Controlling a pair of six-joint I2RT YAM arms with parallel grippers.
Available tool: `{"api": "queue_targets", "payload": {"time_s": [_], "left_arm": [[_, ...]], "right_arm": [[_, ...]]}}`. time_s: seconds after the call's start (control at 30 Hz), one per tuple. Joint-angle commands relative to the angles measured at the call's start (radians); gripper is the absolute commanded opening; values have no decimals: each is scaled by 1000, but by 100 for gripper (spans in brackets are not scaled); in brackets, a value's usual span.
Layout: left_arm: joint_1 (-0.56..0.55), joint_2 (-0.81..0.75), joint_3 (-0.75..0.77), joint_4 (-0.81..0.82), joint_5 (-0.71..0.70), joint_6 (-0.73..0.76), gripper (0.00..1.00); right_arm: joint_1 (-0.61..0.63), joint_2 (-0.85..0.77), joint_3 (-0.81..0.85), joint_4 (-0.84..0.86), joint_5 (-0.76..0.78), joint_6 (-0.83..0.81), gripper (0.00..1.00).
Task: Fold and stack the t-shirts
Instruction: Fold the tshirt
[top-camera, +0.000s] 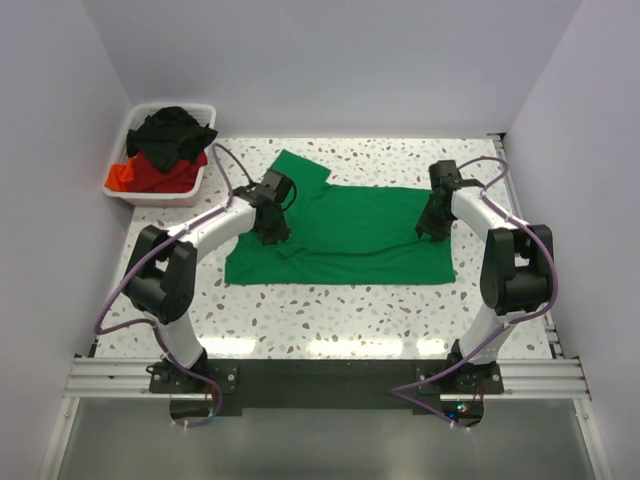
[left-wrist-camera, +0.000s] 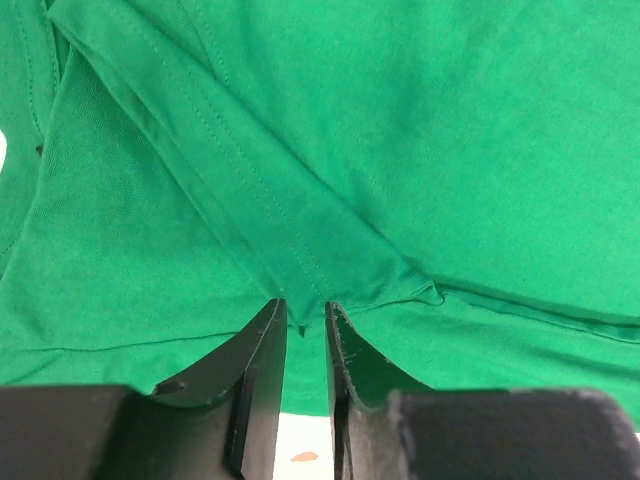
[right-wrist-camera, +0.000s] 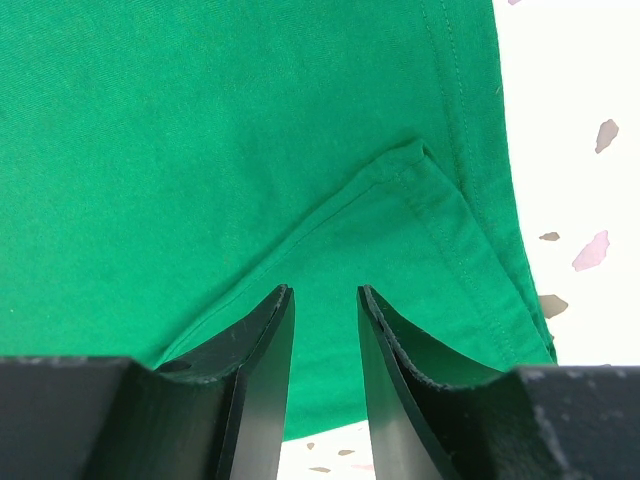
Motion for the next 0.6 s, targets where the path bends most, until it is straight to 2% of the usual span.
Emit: {"api": "queue_targets", "payload": {"time_s": [0.0,0.17,0.57], "left_arm": [[-13,-44,-19,-24,-12,-31,28],[-20,-36,-36,-22,0,-42,32],[-31,25,-64,19,33,-57,33]], "right_arm": [[6,-25,18,-9,-5,4,36],[7,-28,11,-10,-9,3,35],[7,-23,18,-12,-5,-4,35]]}}
